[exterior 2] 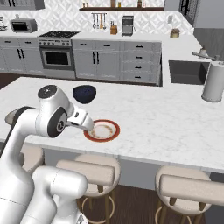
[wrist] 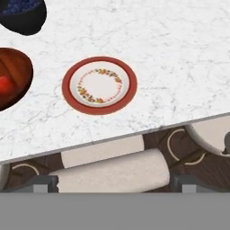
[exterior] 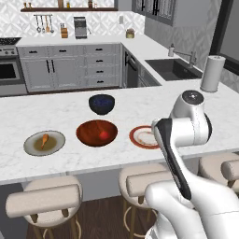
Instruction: Pick the chicken drumstick and tomato from their plates and place them in the bowl. Then put the bowl in the fridge.
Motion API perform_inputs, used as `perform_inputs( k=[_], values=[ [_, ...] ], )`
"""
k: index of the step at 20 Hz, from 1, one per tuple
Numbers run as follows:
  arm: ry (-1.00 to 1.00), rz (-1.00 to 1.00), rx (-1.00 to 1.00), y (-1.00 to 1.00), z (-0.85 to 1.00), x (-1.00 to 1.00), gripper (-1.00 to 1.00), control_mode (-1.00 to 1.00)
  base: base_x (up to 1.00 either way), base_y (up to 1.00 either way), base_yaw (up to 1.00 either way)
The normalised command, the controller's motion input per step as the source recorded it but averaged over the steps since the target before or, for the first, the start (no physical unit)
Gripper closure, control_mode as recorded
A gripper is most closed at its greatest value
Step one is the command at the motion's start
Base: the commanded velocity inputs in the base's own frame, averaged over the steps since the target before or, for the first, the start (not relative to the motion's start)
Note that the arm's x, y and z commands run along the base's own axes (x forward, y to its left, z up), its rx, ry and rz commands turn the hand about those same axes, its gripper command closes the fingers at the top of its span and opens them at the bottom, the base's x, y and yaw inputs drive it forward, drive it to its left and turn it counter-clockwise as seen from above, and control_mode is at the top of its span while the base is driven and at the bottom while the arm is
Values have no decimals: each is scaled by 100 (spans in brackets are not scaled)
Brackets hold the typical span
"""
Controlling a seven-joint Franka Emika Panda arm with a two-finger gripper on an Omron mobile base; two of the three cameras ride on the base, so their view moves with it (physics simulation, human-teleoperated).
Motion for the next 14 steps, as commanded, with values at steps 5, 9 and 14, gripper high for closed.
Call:
perform_inputs(
  k=[5, 9, 14],
  values=[
    [0, 0, 0, 13, 0, 0, -100, 100, 0, 50, 0],
    [0, 0, 0, 0, 0, 0, -100, 100, 0, 95, 0],
    [0, 0, 0, 0, 0, 0, -100, 100, 4, 95, 0]
  ],
)
